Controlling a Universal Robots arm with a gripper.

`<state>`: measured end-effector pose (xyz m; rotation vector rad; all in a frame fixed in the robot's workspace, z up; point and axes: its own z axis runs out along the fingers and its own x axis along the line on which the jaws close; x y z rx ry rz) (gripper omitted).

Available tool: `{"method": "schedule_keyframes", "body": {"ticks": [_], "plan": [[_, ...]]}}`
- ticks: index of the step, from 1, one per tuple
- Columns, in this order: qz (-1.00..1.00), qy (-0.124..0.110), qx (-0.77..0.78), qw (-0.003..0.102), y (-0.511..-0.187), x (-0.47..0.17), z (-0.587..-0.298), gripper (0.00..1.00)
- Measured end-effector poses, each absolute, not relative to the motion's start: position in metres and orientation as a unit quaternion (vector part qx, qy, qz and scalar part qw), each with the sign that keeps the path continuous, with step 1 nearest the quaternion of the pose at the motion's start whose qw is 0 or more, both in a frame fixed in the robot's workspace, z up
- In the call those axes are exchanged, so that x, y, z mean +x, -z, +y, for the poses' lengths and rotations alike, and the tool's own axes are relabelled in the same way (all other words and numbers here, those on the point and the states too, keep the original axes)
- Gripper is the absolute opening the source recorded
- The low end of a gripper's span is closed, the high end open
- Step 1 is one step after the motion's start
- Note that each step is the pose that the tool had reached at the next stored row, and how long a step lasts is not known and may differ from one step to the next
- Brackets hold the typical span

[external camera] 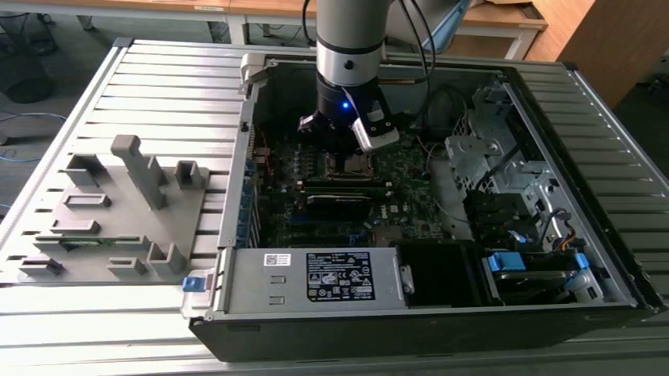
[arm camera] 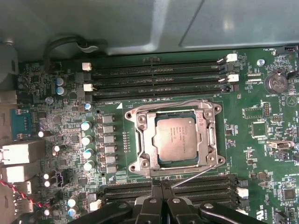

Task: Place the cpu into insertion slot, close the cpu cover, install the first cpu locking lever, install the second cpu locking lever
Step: 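Install the second cpu locking lever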

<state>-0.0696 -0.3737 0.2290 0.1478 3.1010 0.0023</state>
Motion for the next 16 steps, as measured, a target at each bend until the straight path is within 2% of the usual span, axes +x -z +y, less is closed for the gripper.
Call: {"method": "schedule_keyframes", "body": {"ticks": [16], "plan": [[0.999,-0.001,0.048,0.017,-0.2272,-0.0698,-0.3774,0.11]]}}
